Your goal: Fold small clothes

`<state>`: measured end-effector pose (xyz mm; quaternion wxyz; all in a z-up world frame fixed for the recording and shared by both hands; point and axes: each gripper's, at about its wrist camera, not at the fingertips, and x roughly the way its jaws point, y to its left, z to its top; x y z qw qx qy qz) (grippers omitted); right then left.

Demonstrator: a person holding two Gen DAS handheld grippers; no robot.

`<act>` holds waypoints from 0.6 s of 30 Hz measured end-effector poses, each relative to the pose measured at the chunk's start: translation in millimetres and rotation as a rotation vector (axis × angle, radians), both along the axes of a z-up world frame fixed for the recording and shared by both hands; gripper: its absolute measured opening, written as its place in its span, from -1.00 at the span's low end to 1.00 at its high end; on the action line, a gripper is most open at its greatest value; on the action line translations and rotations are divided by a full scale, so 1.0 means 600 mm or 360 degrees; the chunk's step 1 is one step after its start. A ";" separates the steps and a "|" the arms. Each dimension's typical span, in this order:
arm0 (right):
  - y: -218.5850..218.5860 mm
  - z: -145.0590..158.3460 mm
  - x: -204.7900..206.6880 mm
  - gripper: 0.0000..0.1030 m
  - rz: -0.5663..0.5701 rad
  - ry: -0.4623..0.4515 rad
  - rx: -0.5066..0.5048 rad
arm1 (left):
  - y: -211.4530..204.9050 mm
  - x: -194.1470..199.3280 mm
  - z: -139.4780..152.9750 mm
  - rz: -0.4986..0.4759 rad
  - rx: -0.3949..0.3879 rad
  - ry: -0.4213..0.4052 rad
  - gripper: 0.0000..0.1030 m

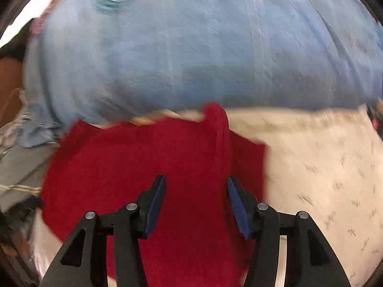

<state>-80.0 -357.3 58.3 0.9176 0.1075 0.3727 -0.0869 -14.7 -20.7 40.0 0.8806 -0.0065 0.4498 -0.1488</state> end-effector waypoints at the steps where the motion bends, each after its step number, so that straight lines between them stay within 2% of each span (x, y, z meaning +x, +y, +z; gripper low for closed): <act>1: 0.026 0.008 0.007 0.08 0.0055 -0.0026 -0.0014 | 0.003 -0.003 -0.004 0.0000 -0.0008 0.0004 0.44; 3: 0.087 0.018 0.037 0.03 0.0237 -0.0065 0.0015 | 0.000 -0.001 -0.013 0.0007 -0.0024 0.0012 0.44; 5: 0.142 0.009 0.073 -0.04 0.0384 -0.0035 0.0035 | 0.003 0.004 -0.019 0.0010 -0.0065 0.0018 0.44; 9: 0.243 -0.019 0.172 -0.18 0.0526 -0.0016 -0.0037 | 0.008 0.010 -0.030 -0.0014 -0.0104 0.0026 0.45; 11: 0.270 -0.030 0.199 -0.19 0.0550 0.0008 -0.0048 | 0.010 0.013 -0.034 -0.0021 -0.0121 0.0041 0.51; 15: 0.317 -0.092 0.285 -0.21 0.0537 0.0159 -0.0084 | 0.013 0.023 -0.037 -0.0032 -0.0141 0.0057 0.56; 18: 0.311 -0.111 0.291 -0.16 0.0521 0.0165 -0.0112 | 0.018 0.032 -0.043 -0.0013 -0.0174 0.0101 0.59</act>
